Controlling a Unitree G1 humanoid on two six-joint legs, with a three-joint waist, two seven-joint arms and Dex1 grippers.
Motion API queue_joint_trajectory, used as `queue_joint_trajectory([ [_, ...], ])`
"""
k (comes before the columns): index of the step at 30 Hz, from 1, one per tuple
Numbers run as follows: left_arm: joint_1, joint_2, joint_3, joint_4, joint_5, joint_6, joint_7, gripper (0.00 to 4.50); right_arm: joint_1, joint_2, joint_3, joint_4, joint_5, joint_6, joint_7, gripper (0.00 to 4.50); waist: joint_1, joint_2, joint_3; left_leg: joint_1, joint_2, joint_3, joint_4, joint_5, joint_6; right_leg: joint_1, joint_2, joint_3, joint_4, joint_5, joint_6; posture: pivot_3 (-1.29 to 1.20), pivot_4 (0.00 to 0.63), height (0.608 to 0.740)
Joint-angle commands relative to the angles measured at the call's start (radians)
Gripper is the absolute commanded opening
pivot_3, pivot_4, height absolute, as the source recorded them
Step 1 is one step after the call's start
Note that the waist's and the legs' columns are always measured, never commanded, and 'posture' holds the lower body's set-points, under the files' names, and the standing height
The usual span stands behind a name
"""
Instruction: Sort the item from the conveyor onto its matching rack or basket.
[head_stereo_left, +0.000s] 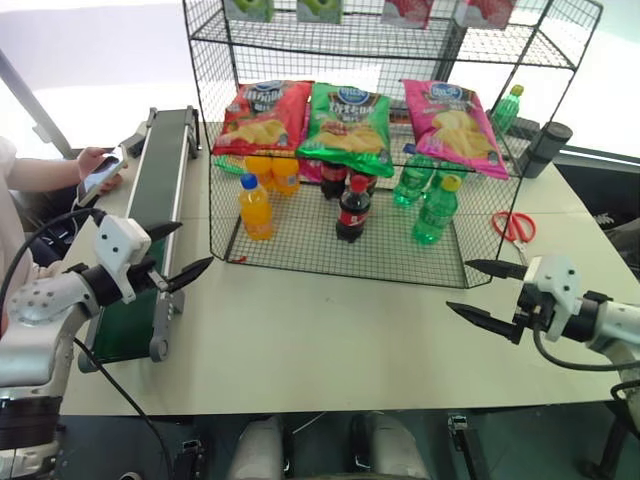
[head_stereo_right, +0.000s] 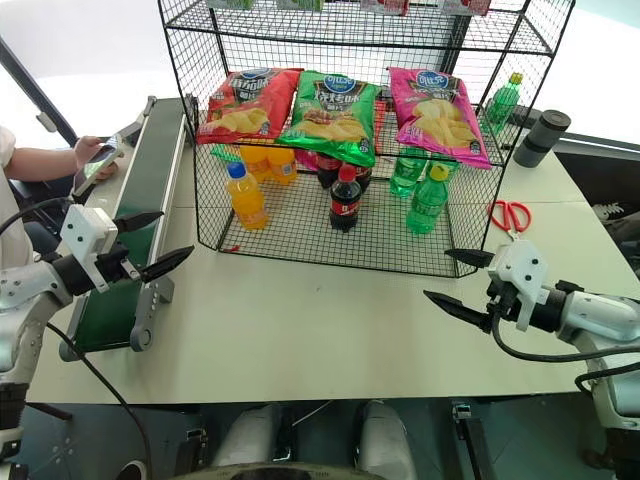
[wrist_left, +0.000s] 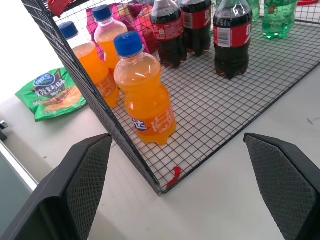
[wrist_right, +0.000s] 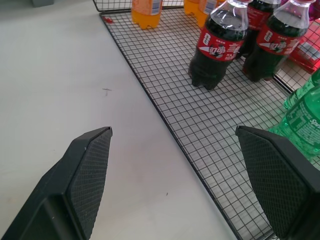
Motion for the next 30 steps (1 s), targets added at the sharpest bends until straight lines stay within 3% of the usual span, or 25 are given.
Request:
queue_joint_trajectory([
  [1, 0.000, 0.007, 0.017, -0.005, 0.020, -0.035, 0.005, 4.50, -0.017, -0.001, -0.006, -0.013, 0.008, -0.007, -0.005, 4.12, 0.000, 0.000, 0.000, 0.000, 0.000, 0.000, 0.000, 0.000, 0.000, 0.000, 0.000, 0.000, 0.000, 0.000, 0.000, 0.00, 0.150, 0.740],
  [30, -0.052, -0.055, 0.008, 0.041, 0.014, -0.130, 0.006, 4.50, -0.051, -0.003, 0.021, -0.037, -0.005, 0.005, -0.036, 4.12, 0.000, 0.000, 0.000, 0.000, 0.000, 0.000, 0.000, 0.000, 0.000, 0.001, 0.000, 0.000, 0.000, 0.000, 0.000, 0.00, 0.150, 0.740],
])
